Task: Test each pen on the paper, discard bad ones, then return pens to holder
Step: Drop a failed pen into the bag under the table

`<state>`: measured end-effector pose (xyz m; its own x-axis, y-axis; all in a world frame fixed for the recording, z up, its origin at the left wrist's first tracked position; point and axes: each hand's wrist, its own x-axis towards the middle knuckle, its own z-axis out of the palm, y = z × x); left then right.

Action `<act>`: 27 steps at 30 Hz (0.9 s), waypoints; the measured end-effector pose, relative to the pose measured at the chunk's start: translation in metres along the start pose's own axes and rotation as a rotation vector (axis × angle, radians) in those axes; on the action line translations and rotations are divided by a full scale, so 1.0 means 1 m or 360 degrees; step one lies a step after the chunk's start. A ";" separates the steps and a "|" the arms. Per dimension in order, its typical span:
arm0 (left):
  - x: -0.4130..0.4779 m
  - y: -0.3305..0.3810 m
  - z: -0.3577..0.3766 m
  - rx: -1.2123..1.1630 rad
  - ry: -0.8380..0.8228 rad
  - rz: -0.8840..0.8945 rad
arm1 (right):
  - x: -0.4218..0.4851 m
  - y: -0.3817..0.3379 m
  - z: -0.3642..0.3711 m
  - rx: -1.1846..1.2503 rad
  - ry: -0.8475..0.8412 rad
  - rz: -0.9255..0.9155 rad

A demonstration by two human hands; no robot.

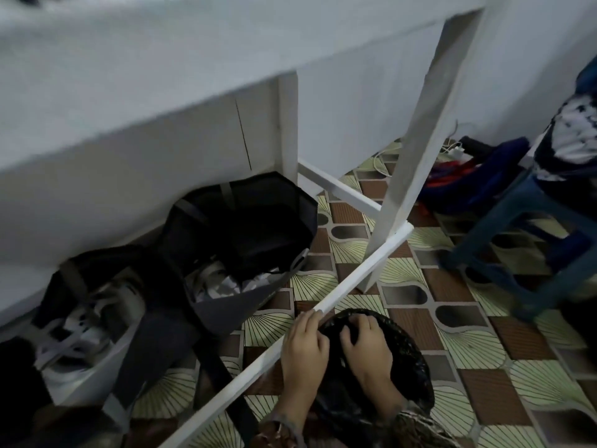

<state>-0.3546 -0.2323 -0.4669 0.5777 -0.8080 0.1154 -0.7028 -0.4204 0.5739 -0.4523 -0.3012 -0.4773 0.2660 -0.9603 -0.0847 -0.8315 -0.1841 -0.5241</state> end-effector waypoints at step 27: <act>-0.041 0.135 -0.484 -0.0106 0.1362 -0.0300 | -0.133 -0.398 -0.298 0.0801 -0.0100 -0.1552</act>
<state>-0.2719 -0.0565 -0.0016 0.8135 -0.1298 0.5669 -0.5541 -0.4689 0.6878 -0.3015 -0.1623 -0.0051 0.7369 -0.4339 0.5184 0.0394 -0.7380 -0.6737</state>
